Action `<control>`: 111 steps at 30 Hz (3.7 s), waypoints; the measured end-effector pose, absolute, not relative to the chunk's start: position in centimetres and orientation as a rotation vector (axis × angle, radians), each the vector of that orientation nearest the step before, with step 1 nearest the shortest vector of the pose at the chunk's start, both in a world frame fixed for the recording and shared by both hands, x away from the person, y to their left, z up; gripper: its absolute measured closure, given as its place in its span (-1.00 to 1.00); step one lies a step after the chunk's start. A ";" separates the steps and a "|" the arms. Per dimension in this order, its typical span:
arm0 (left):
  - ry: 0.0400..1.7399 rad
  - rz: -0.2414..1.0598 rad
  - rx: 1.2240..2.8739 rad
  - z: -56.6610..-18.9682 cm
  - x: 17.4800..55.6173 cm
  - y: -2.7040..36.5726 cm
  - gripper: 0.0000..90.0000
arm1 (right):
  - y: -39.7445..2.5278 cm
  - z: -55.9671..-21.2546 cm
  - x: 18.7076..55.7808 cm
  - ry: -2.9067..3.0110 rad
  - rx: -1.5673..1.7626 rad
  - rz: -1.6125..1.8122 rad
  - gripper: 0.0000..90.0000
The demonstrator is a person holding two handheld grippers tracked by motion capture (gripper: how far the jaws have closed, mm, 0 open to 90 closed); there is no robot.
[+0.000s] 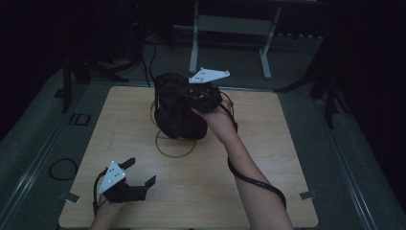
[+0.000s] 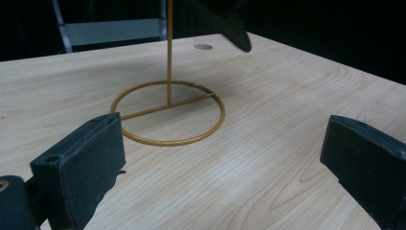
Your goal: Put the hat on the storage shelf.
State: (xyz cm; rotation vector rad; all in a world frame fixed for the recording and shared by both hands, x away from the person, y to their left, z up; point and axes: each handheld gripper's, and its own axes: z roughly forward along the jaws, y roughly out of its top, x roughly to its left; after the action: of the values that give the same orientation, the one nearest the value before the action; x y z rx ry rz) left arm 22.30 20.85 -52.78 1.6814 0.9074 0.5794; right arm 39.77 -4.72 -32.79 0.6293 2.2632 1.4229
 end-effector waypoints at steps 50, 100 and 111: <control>0.913 0.539 1.672 -53.0 22.2 20.5 -0.96 | -8.2 -36.5 37.7 2.296 0.629 1.535 -0.71; 0.920 0.540 1.712 -53.7 22.2 20.2 -0.96 | -17.2 -50.8 30.2 2.364 0.639 1.527 -0.70; 0.922 0.539 1.727 -53.9 22.2 20.1 -0.96 | -18.8 -52.9 29.6 2.408 0.666 1.466 -0.70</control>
State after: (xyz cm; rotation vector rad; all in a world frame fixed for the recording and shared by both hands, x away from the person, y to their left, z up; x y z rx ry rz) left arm 22.23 20.13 -53.92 1.7268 0.9221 0.5390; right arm 29.57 -18.76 -52.92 0.6655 2.4076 1.4665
